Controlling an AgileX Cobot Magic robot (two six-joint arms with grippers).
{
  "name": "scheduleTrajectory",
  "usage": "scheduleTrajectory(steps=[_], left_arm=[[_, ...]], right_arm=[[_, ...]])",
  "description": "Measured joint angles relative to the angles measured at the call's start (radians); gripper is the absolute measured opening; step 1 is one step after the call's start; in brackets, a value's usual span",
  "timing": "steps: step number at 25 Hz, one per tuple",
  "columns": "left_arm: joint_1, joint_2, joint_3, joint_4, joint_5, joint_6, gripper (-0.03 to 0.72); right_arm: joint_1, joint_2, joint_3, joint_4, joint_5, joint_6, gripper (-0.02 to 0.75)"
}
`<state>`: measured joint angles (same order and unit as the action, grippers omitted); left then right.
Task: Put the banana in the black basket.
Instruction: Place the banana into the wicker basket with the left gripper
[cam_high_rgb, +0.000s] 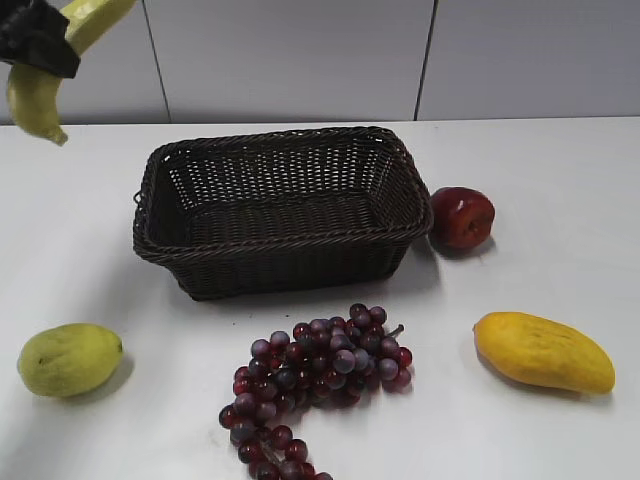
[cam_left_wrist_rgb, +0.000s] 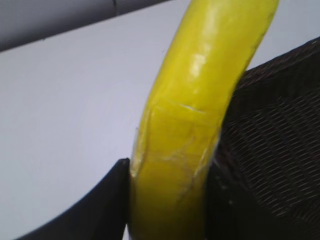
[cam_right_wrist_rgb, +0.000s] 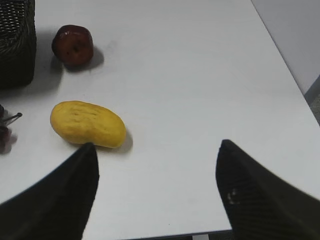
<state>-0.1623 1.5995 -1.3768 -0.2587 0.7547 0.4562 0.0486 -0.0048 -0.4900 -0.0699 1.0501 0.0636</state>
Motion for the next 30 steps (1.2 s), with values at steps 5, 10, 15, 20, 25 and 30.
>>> scheduleTrajectory(steps=[5, 10, 15, 20, 25, 30], left_arm=[[-0.141, 0.005, 0.000, -0.007, -0.096, 0.000, 0.312], [-0.254, 0.064, 0.000, -0.003, -0.215, 0.000, 0.312], [-0.304, 0.158, 0.000, 0.024, -0.265, 0.000, 0.312], [-0.311, 0.248, 0.000, 0.069, -0.267, 0.000, 0.312], [-0.318, 0.285, 0.002, 0.166, -0.265, 0.000, 0.312], [-0.321, 0.286, 0.002, 0.175, -0.266, 0.000, 0.313]], right_arm=[[0.000, 0.000, 0.000, 0.000, 0.000, 0.000, 0.583], [0.000, 0.000, 0.000, 0.000, 0.000, 0.000, 0.583], [0.000, 0.000, 0.000, 0.000, 0.000, 0.000, 0.583], [0.000, 0.000, 0.000, 0.000, 0.000, 0.000, 0.583], [0.000, 0.000, 0.000, 0.000, 0.000, 0.000, 0.583], [0.000, 0.000, 0.000, 0.000, 0.000, 0.000, 0.583]])
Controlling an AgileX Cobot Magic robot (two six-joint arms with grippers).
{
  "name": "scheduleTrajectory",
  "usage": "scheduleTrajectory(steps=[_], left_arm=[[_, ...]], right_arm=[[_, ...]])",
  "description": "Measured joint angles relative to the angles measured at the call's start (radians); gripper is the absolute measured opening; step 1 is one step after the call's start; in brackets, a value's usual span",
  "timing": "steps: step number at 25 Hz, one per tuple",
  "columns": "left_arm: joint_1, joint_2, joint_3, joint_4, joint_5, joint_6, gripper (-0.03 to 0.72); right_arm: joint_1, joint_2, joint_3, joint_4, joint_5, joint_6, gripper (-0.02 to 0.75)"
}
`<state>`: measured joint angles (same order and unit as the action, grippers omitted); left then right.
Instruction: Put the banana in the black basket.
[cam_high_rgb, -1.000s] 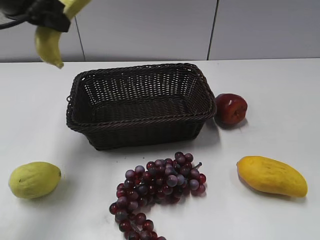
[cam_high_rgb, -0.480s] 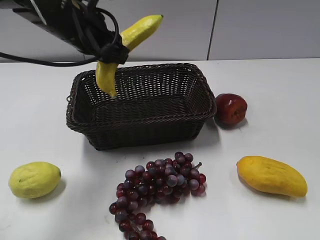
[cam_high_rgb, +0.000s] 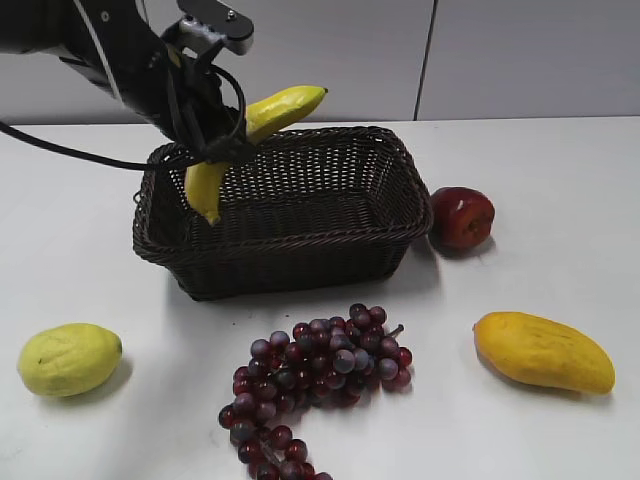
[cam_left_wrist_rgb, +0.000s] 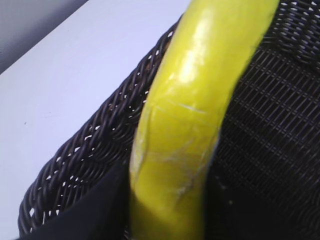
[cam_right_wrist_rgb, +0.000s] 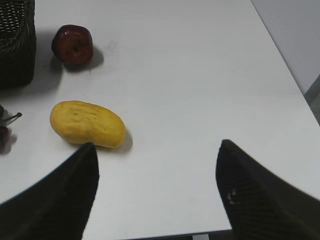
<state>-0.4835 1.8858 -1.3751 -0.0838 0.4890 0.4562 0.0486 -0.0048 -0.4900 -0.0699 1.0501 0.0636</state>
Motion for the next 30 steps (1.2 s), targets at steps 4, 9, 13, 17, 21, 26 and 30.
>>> scheduleTrajectory(steps=[4, 9, 13, 17, 21, 26, 30], left_arm=[[0.000, 0.000, 0.000, 0.000, 0.001, 0.000, 0.438], [0.000, 0.000, 0.000, -0.008, 0.007, 0.000, 0.596], [0.000, 0.000, 0.000, -0.020, 0.041, 0.000, 0.606], [0.000, -0.015, 0.000, -0.022, 0.087, -0.032, 0.607], [0.013, -0.086, 0.000, -0.023, 0.135, -0.076, 0.608], [0.091, -0.197, 0.000, -0.023, 0.247, -0.108, 0.606], [0.207, -0.270, 0.000, -0.022, 0.374, -0.148, 0.595]], right_arm=[[0.000, 0.000, 0.000, 0.000, 0.000, 0.000, 0.583], [0.000, 0.000, 0.000, 0.000, 0.000, 0.000, 0.583], [0.000, 0.000, 0.000, 0.000, 0.000, 0.000, 0.583], [0.000, 0.000, 0.000, 0.000, 0.000, 0.000, 0.583], [0.000, 0.000, 0.000, 0.000, 0.000, 0.000, 0.583], [0.000, 0.000, 0.000, 0.000, 0.000, 0.000, 0.583], [0.000, 0.000, 0.000, 0.000, 0.000, 0.000, 0.583]])
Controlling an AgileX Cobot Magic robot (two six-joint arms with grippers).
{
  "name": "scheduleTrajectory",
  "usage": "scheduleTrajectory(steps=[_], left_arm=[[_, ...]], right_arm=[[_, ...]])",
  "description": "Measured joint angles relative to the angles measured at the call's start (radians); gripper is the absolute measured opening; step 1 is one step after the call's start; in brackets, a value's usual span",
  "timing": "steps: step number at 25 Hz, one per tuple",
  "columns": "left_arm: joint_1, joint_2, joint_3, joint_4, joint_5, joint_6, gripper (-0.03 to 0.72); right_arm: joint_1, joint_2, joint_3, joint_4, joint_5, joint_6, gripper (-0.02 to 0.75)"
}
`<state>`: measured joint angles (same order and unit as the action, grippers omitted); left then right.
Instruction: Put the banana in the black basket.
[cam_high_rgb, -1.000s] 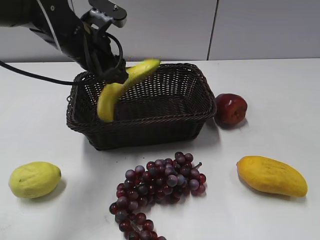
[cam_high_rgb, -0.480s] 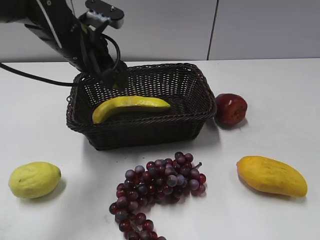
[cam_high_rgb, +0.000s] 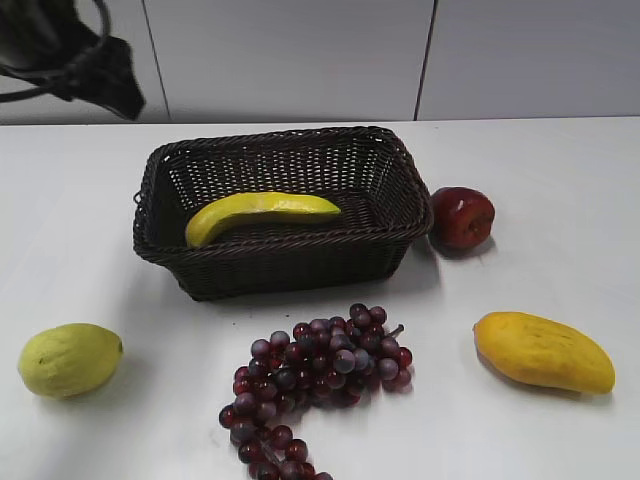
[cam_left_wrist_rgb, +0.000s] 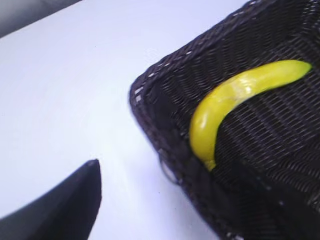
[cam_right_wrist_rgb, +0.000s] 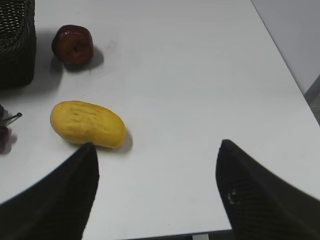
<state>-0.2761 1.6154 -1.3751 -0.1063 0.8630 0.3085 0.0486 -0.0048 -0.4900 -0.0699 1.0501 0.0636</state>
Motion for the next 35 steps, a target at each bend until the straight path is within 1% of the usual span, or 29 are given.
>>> scheduleTrajectory(steps=[3, 6, 8, 10, 14, 17, 21, 24, 31, 35], left_arm=[[0.117, -0.034, 0.000, 0.013, 0.117, -0.047, 0.593], [0.221, -0.052, 0.000, 0.029, 0.243, -0.089, 0.593], [0.273, -0.059, 0.000, 0.030, 0.292, -0.119, 0.593], [0.304, -0.066, 0.000, 0.031, 0.331, -0.134, 0.591], [0.310, -0.100, 0.009, 0.009, 0.349, -0.140, 0.566], [0.309, -0.169, 0.064, -0.016, 0.350, -0.141, 0.560], [0.309, -0.310, 0.201, -0.017, 0.352, -0.141, 0.559], [0.309, -0.438, 0.333, -0.020, 0.349, -0.141, 0.558], [0.309, -0.794, 0.620, -0.072, 0.266, -0.145, 0.558], [0.309, -1.028, 0.727, -0.080, 0.245, -0.145, 0.558]], right_arm=[[0.000, 0.000, 0.000, 0.000, 0.000, 0.000, 0.583], [0.000, 0.000, 0.000, 0.000, 0.000, 0.000, 0.583], [0.000, 0.000, 0.000, 0.000, 0.000, 0.000, 0.583], [0.000, 0.000, 0.000, 0.000, 0.000, 0.000, 0.583], [0.000, 0.000, 0.000, 0.000, 0.000, 0.000, 0.583], [0.000, 0.000, 0.000, 0.000, 0.000, 0.000, 0.583], [0.000, 0.000, 0.000, 0.000, 0.000, 0.000, 0.583], [0.000, 0.000, 0.000, 0.000, 0.000, 0.000, 0.583], [0.000, 0.000, 0.000, 0.000, 0.000, 0.000, 0.583], [0.000, 0.000, 0.000, 0.000, 0.000, 0.000, 0.583]])
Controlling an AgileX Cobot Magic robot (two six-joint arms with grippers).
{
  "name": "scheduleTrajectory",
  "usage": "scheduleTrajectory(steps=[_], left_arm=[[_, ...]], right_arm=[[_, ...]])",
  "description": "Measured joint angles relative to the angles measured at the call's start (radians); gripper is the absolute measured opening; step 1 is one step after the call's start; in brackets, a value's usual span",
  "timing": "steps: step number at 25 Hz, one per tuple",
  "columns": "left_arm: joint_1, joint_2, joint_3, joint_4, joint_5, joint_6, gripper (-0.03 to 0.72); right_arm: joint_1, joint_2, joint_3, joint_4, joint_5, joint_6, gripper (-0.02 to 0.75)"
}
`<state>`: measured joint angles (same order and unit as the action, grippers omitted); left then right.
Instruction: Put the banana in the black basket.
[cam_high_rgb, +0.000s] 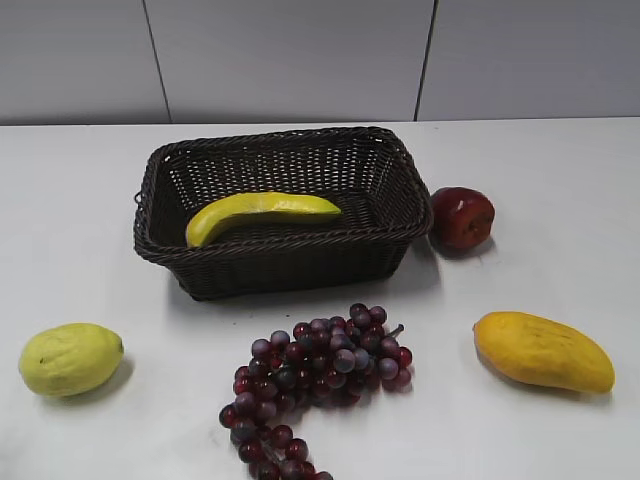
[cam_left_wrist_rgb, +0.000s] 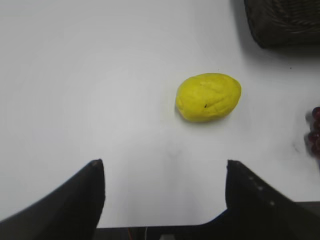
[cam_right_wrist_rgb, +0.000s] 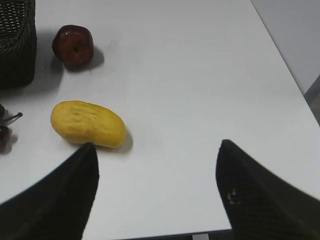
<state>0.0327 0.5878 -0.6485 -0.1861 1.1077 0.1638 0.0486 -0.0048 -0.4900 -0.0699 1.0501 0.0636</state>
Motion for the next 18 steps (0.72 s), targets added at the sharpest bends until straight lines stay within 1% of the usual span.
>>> scheduleTrajectory(steps=[4, 8, 13, 18], left_arm=[[0.000, -0.206, 0.059, 0.000, -0.017, -0.003, 0.557], [0.000, -0.356, 0.064, 0.025, 0.008, -0.004, 0.557], [0.000, -0.442, 0.075, 0.118, 0.039, -0.004, 0.557], [0.000, -0.446, 0.123, 0.134, -0.032, -0.004, 0.557]], right_arm=[[0.000, 0.000, 0.000, 0.000, 0.000, 0.000, 0.583], [0.000, 0.000, 0.000, 0.000, 0.000, 0.000, 0.583], [0.000, 0.000, 0.000, 0.000, 0.000, 0.000, 0.583], [0.000, 0.000, 0.000, 0.000, 0.000, 0.000, 0.583]])
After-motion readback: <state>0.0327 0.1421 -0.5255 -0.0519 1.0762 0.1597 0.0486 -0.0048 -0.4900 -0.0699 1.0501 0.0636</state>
